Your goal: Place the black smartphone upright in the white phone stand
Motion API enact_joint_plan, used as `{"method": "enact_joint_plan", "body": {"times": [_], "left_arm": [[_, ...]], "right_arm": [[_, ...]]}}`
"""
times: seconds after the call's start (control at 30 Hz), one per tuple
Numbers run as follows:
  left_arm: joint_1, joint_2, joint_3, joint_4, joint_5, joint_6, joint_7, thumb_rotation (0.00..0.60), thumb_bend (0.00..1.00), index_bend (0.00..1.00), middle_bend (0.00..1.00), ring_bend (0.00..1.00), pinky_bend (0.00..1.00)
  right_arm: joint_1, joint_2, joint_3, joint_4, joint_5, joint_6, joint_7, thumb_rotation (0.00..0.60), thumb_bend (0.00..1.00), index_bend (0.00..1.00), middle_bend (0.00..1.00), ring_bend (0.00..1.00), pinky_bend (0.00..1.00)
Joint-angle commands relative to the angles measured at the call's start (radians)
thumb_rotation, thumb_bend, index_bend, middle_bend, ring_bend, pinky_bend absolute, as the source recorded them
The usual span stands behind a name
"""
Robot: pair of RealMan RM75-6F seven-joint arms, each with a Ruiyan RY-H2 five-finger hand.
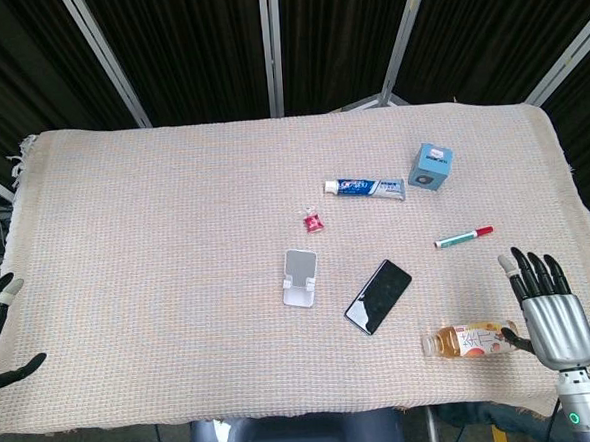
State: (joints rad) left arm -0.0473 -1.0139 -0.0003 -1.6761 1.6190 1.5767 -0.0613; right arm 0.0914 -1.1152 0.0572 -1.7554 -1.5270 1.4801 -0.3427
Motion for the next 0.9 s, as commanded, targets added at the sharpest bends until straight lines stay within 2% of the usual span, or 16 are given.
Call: {"method": "enact_joint_plan", "body": {"times": [0.03,0.27,0.4,0.57,0.67,0.8,0.9], "left_arm": [[-0.001,-0.001,0.000,0.000,0.000,-0.002,0.002,0.600,0.00,0.00,0.00,0.00,0.00],[-0.005,-0.007,-0.002,0.002,-0.010,-0.014,0.017,0.600,0.00,0.00,0.00,0.00,0.00],[-0.005,-0.008,-0.009,-0.003,-0.013,-0.007,0.022,0.600,0.00,0.00,0.00,0.00,0.00],[-0.020,-0.019,-0.018,-0.001,-0.033,-0.035,0.042,0.600,0.00,0.00,0.00,0.00,0.00],[-0.034,-0.033,-0.026,0.001,-0.057,-0.064,0.069,0.600,0.00,0.00,0.00,0.00,0.00],[-0.038,-0.040,-0.032,-0.002,-0.073,-0.073,0.090,0.600,0.00,0.00,0.00,0.00,0.00],[-0.039,-0.045,-0.036,-0.001,-0.086,-0.078,0.106,0.600,0.00,0.00,0.00,0.00,0.00]], "right_arm": [[0.000,0.000,0.000,0.001,0.005,-0.002,-0.002,0.600,0.00,0.00,0.00,0.00,0.00],[0.003,-0.001,-0.003,0.005,0.013,-0.015,0.000,0.600,0.00,0.00,0.00,0.00,0.00],[0.044,0.009,-0.009,0.017,-0.004,-0.086,0.038,0.600,0.00,0.00,0.00,0.00,0.00],[0.200,0.016,-0.014,0.131,-0.131,-0.262,0.204,0.600,0.00,0.02,0.00,0.00,0.00],[0.364,-0.014,-0.027,0.232,-0.259,-0.421,0.311,0.600,0.00,0.05,0.03,0.00,0.01],[0.445,-0.059,-0.042,0.304,-0.316,-0.478,0.377,0.600,0.00,0.11,0.11,0.05,0.08],[0.502,-0.113,-0.058,0.359,-0.350,-0.513,0.427,0.600,0.00,0.14,0.14,0.08,0.10]]}}
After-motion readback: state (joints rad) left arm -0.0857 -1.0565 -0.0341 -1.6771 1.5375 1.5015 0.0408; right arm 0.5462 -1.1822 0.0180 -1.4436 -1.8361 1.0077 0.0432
